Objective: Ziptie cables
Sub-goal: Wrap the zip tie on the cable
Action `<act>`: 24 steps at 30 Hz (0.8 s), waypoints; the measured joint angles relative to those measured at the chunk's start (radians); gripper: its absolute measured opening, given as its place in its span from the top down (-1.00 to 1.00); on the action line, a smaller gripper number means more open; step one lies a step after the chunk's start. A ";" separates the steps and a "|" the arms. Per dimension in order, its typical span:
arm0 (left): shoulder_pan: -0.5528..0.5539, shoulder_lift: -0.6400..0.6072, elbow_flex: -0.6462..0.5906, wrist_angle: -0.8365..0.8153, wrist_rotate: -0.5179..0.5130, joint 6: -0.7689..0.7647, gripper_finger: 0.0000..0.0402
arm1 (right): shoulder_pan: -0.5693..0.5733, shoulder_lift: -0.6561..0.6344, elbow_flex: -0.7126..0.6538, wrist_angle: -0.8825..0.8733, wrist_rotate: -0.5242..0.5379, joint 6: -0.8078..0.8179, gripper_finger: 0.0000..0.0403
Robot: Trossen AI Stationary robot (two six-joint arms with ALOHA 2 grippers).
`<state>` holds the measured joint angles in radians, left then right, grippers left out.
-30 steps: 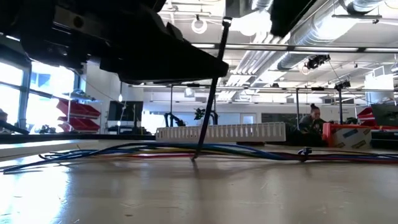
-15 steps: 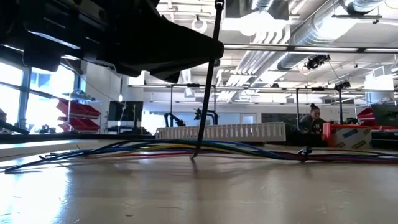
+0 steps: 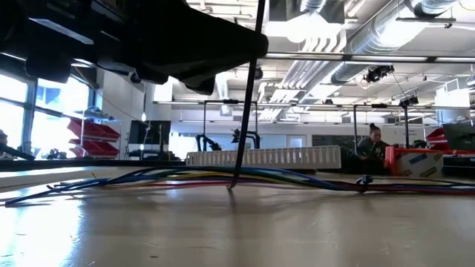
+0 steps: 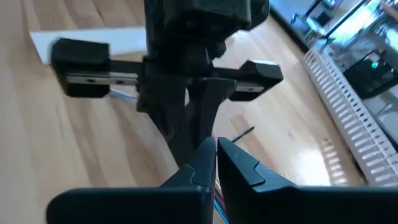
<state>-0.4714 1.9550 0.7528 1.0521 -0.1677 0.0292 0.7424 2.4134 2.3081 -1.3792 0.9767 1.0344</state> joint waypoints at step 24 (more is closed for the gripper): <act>-0.024 0.000 0.000 0.035 -0.025 -0.001 1.00 | 0.007 0.002 0.012 -0.067 -0.058 0.009 1.00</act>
<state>-0.4950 1.9549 0.7528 1.0871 -0.1932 0.0283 0.7496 2.4149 2.3201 -1.4462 0.9191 1.0436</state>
